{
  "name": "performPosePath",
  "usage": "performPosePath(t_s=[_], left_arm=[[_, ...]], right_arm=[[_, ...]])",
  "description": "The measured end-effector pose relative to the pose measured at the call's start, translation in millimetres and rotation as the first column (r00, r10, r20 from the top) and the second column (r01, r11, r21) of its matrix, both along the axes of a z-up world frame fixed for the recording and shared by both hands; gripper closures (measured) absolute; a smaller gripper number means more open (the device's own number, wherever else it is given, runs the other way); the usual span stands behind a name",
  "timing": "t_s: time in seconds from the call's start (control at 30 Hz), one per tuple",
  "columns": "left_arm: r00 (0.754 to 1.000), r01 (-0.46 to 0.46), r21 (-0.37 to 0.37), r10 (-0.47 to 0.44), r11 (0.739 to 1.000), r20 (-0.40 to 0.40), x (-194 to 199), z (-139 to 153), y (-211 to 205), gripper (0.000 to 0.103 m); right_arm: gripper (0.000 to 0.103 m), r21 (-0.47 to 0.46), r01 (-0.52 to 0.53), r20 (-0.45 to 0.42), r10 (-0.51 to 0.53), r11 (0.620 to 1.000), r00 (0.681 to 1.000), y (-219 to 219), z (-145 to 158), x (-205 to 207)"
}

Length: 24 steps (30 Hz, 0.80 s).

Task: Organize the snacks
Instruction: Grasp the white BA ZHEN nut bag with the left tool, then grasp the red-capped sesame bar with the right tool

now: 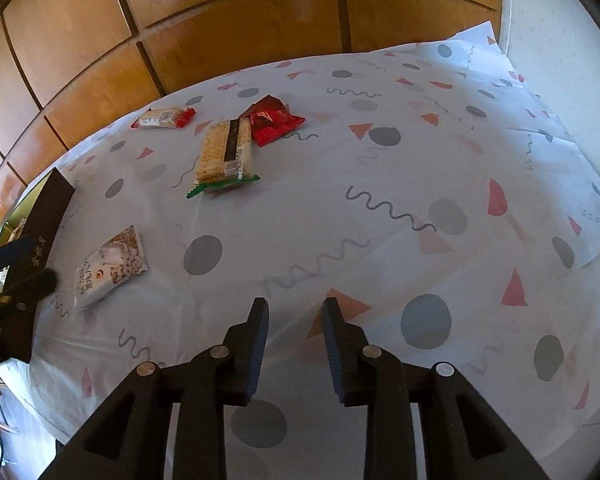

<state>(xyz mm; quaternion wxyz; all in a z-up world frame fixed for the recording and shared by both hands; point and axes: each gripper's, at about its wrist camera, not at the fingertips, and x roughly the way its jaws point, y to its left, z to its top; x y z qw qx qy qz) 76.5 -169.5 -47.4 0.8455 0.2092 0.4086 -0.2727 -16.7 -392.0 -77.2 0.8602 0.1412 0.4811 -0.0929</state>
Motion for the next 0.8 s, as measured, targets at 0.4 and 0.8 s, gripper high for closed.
performPosePath(t_s=[0.4, 0.8], left_arm=[[0.993, 0.031, -0.035, -0.034, 0.999, -0.113, 18, -44, -27, 0.070], [0.981, -0.194, -0.073, 0.193, 0.978, -0.023, -7, -46, 26, 0.070]], right_arm=[[0.074, 0.003, -0.042, 0.009, 0.042, 0.999, 0.999, -3, -1, 2], [0.074, 0.001, -0.148, 0.009, 0.148, 0.989, 0.989, 7, 6, 40]])
